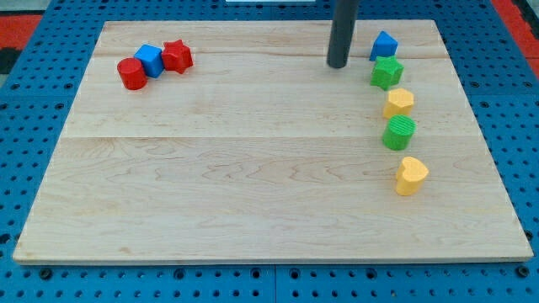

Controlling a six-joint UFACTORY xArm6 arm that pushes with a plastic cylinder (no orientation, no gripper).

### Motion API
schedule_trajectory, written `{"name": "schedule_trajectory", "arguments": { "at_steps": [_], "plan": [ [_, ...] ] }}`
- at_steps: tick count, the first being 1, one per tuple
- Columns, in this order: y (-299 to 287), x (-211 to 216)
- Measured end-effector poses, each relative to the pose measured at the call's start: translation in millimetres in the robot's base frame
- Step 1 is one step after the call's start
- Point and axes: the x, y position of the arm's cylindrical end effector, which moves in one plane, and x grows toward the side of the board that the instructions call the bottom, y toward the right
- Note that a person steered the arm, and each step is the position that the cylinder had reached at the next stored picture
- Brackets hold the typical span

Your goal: Move your arm towards the red circle

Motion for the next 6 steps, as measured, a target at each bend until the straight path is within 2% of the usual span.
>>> {"name": "schedule_trajectory", "arguments": {
  "at_steps": [1,4,5,6],
  "plan": [
    [-31.6,20.0],
    [-133.5,22.7],
    [-207.1,30.8],
    [-240.4,30.8]
  ]
}}
